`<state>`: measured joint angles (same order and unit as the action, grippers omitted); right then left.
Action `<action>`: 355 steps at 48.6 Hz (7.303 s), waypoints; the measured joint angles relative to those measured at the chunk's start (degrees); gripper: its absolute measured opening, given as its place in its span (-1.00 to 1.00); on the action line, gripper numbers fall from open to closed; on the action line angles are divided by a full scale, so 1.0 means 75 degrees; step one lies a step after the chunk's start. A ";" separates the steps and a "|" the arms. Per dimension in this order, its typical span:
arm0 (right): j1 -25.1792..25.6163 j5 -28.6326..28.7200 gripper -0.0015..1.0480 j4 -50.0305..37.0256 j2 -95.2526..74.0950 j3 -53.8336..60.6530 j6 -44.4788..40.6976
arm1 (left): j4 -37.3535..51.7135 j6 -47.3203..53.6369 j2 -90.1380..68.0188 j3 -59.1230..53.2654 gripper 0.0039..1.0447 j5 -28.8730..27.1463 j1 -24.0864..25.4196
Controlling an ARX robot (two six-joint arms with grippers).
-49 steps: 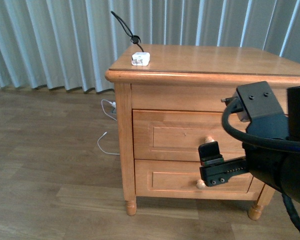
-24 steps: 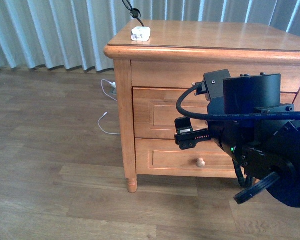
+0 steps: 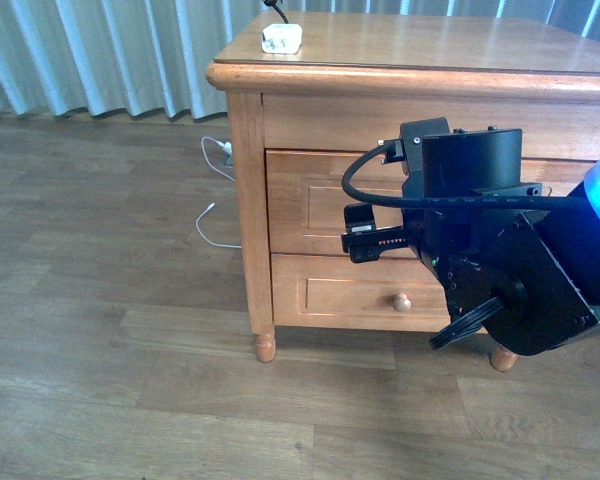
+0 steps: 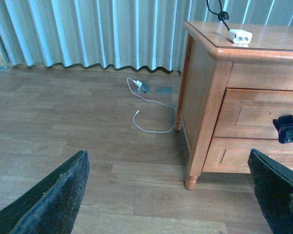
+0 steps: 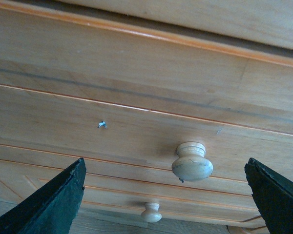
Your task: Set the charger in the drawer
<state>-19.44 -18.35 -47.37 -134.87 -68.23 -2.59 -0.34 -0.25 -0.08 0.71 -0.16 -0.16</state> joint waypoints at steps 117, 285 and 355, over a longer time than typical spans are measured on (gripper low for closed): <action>0.0134 0.0321 -0.56 0.1169 0.1821 0.2541 0.1067 | 0.0000 0.0000 0.0000 0.0000 0.89 0.0000 0.0000; 0.1475 0.0685 0.85 0.7248 1.4429 0.6394 0.0807 | 0.0000 0.0000 0.0000 0.0000 0.89 0.0000 0.0000; 0.1475 0.0688 0.85 0.7248 1.4429 0.6394 0.0807 | 0.3529 0.0076 -0.9113 0.5036 0.89 -0.0606 -0.1588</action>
<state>-8.38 -13.19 6.98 -26.65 -20.27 3.46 26.13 0.32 -68.42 38.48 -4.71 -12.08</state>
